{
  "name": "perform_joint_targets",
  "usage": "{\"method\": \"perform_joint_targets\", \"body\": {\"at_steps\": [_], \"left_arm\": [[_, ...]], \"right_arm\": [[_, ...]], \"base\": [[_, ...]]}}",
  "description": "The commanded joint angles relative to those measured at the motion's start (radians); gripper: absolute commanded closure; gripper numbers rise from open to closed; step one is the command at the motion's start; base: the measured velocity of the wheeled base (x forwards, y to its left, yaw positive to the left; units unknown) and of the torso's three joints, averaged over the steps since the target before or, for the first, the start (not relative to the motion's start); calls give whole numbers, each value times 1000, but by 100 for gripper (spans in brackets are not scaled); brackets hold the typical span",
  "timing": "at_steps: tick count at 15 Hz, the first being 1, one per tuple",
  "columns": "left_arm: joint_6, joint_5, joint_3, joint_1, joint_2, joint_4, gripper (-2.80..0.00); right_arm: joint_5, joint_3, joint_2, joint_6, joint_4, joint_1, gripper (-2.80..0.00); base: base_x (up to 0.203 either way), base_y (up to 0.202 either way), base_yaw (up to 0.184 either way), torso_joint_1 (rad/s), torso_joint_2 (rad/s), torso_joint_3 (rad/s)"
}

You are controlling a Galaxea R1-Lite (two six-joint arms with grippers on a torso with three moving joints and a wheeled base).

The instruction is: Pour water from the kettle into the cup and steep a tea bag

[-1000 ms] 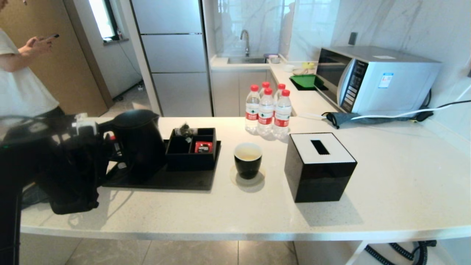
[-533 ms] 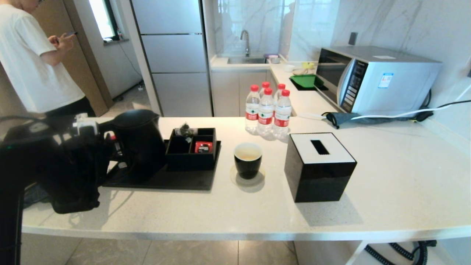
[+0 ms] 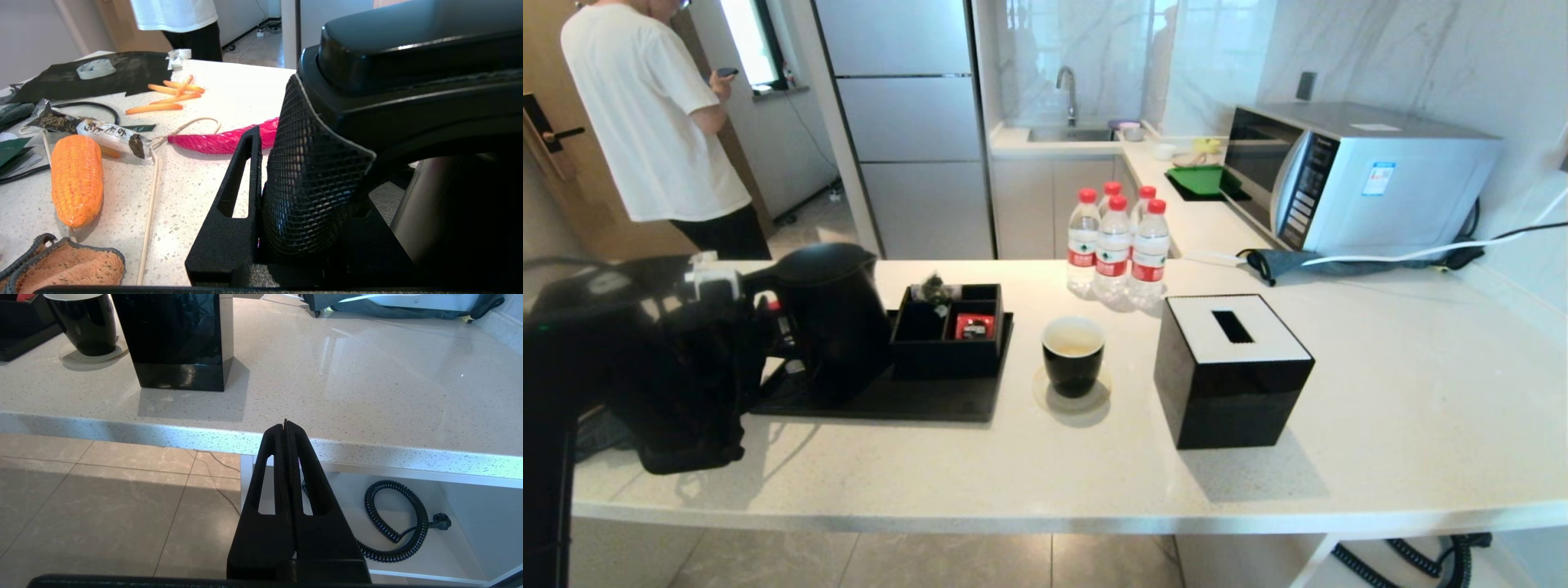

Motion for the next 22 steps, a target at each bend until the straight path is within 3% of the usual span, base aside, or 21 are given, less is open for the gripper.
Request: {"method": "perform_joint_targets", "body": {"at_steps": [1,9,10,22], "left_arm": [[0,2,0,1,4,-47,0],[2,2,3,-3,1,-47,0],[2,2,3,-3,1,-47,-280],[0,2,23,-4,-19,-47,-280]], "right_arm": [[1,0,1,-2,0,0,0],[1,0,1,-2,0,0,0],[1,0,1,0,0,0,0],[1,0,1,-2,0,0,0]], "base": [[0,0,0,0,0,0],[0,0,0,0,0,0],[0,0,0,0,0,0],[0,0,0,0,0,0]]}}
